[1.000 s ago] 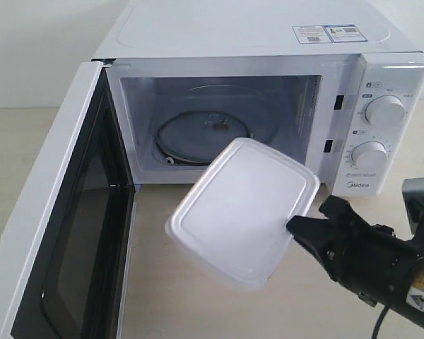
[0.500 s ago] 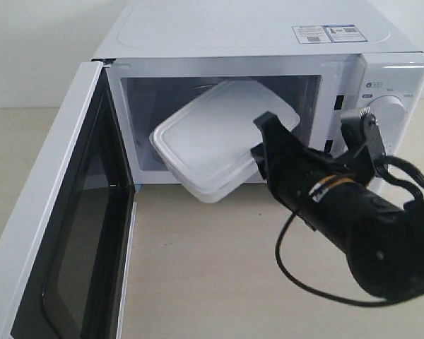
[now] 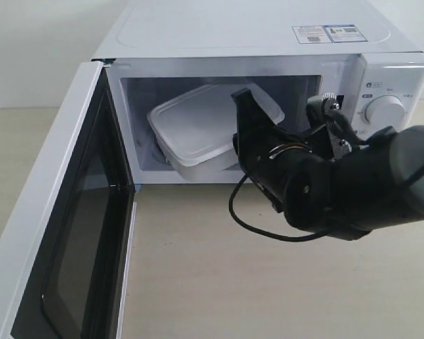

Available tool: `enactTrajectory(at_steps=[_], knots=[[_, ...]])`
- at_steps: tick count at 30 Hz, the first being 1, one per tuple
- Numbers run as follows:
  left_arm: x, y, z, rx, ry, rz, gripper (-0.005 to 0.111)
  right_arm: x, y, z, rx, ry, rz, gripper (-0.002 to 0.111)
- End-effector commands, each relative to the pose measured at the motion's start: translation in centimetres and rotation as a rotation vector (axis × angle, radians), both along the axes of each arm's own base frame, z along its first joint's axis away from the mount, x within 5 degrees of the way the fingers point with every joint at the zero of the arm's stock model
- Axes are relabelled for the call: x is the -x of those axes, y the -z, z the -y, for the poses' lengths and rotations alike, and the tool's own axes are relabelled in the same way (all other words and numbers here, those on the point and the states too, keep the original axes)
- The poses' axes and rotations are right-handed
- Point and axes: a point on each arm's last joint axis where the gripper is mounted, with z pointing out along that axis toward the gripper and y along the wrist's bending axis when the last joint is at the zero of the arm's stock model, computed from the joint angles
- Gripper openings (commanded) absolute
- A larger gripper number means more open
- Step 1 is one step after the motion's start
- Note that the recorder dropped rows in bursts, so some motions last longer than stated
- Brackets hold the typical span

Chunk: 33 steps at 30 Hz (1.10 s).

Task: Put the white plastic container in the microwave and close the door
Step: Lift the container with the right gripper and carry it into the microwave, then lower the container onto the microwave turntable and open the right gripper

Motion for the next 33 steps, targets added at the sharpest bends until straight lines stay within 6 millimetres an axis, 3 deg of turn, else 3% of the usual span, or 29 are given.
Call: enactTrajectory(at_steps=[1, 13, 16, 19, 23, 29, 31, 33], knots=[[0.0, 0.0, 0.0, -0.008, -0.005, 0.008, 0.004, -1.3, 0.3, -0.5, -0.067, 0.061, 0.032, 0.000], [0.0, 0.0, 0.0, -0.008, -0.003, 0.007, 0.004, -3.9, 0.9, -1.5, -0.131, 0.166, 0.066, 0.003], [0.0, 0.1, 0.0, -0.008, -0.003, 0.005, 0.004, -3.9, 1.0, -1.6, -0.120, 0.164, 0.060, 0.025], [0.0, 0.1, 0.0, -0.008, -0.003, 0.005, 0.004, -3.9, 1.1, -1.6, -0.119, 0.165, 0.060, 0.037], [0.0, 0.1, 0.0, -0.008, -0.003, 0.005, 0.004, -4.0, 0.7, -1.6, -0.096, 0.150, 0.100, 0.038], [0.0, 0.0, 0.0, -0.008, -0.003, 0.006, 0.004, -1.8, 0.0, -2.1, 0.164, -0.154, 0.055, 0.037], [0.0, 0.0, 0.0, -0.008, -0.003, 0.006, 0.004, -1.3, 0.0, -2.3, 0.252, -0.243, 0.051, 0.033], [0.0, 0.0, 0.0, -0.008, -0.003, 0.006, 0.004, -1.0, -0.1, -2.7, 0.380, -0.360, 0.079, 0.018]])
